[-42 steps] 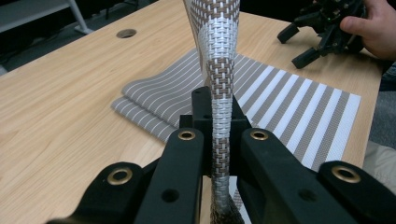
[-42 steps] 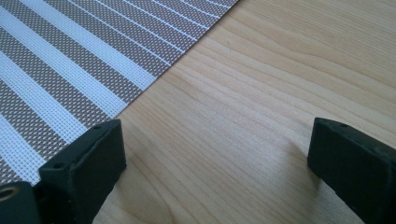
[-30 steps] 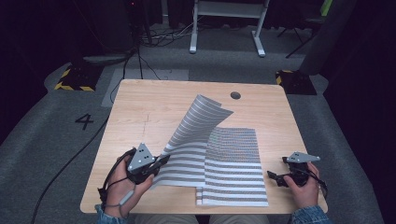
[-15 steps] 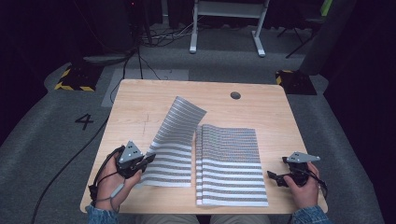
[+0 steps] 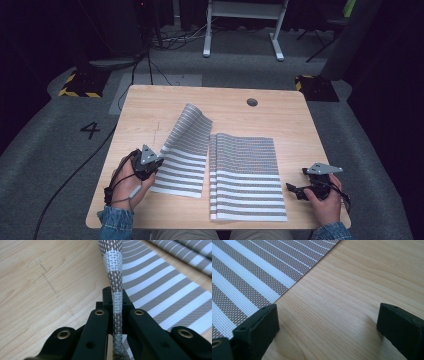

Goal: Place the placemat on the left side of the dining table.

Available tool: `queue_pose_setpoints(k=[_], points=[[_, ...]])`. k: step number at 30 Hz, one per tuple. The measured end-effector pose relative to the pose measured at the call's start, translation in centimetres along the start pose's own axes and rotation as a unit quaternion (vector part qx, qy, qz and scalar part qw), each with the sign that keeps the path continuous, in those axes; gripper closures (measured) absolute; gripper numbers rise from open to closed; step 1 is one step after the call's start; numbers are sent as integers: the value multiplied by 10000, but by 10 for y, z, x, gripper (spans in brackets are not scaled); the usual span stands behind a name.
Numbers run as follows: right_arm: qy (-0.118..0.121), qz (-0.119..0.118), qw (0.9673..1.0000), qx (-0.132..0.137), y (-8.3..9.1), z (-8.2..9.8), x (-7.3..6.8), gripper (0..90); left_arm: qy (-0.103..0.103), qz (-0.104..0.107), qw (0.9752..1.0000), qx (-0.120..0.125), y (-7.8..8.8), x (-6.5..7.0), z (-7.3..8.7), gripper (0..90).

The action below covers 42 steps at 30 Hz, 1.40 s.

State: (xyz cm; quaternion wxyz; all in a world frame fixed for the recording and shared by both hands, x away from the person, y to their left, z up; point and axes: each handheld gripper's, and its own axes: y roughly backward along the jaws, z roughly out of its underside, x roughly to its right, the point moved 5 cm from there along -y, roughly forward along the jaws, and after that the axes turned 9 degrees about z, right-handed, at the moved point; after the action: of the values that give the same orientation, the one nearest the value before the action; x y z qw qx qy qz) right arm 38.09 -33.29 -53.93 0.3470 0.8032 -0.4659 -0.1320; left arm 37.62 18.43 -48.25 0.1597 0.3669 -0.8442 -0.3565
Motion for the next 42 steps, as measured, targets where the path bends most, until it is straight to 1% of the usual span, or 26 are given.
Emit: queue_pose_setpoints(k=[2,4,5,6,7,8,9,10,12,13,14,16,19,21,22,23,25,26,30,31,32,33,34,36,38,42], points=[[-4,1,10000,2,0,0,0,43,-52,-69,9999,-68,-4,-3,1,881],[4,-5,10000,0,0,0,0,43,-74,-150,9998,-51,-7,-6,2,872],[-2,0,10000,-1,0,0,0,43,-99,-251,9996,28,-8,-9,2,850],[14,-1,10000,-5,0,0,0,43,-131,-411,9990,65,-9,-12,2,798],[0,3,10000,0,0,0,0,43,-166,-636,9978,105,-9,-16,3,707],[10,-2,10000,-3,0,0,0,42,-166,-636,9978,105,-9,-16,3,586],[12,0,10000,-2,0,0,0,43,-122,-1074,9939,207,-4,-22,3,475],[22,0,10000,-2,0,0,0,43,-89,-1204,9923,292,0,-23,2,441],[5,1,10000,-1,0,0,0,43,6,-1406,9888,507,9,-21,-3,369],[30,0,10000,-6,0,0,0,43,44,-1405,9886,534,12,-18,-4,350],[32,4,10000,-6,0,0,0,43,14,-1413,9884,566,15,-15,-7,346],[28,2,10000,-6,0,0,0,43,-69,-1274,9896,670,19,-4,-12,345],[32,3,10000,-4,0,0,0,43,-175,-803,9931,840,20,18,-22,331],[29,0,10000,-5,0,0,0,43,-242,-517,9945,882,18,31,-26,321],[28,0,10000,-5,0,0,0,43,-310,-356,9953,848,16,39,-28,317],[28,1,10000,-5,0,0,0,43,-357,-264,9958,805,14,44,-29,314],[27,0,10000,-3,0,0,0,42,-382,-20,9966,732,8,56,-30,312],[28,0,10000,-5,0,0,0,42,-386,143,9970,663,3,64,-31,313],[27,-1,10000,-4,0,0,0,43,-556,536,9960,459,-13,79,-29,305],[15,-3,10000,-2,0,0,0,43,-535,646,9957,400,-18,83,-27,303],[29,-1,10000,-3,0,0,0,43,-596,683,9955,275,-24,85,-25,300],[39,2,10000,-5,0,0,1,43,-565,760,9953,194,-28,86,-23,294],[28,0,10000,-5,0,0,0,42,-570,790,9952,89,-32,87,-20,287],[32,1,10000,-9,0,0,0,42,-496,867,9950,-79,-41,89,-15,282],[30,0,10000,-5,0,0,0,43,-506,894,9945,-211,-49,89,-10,277],[26,-2,10000,-3,0,0,0,42,-490,948,9939,-279,-56,90,-7,270]])
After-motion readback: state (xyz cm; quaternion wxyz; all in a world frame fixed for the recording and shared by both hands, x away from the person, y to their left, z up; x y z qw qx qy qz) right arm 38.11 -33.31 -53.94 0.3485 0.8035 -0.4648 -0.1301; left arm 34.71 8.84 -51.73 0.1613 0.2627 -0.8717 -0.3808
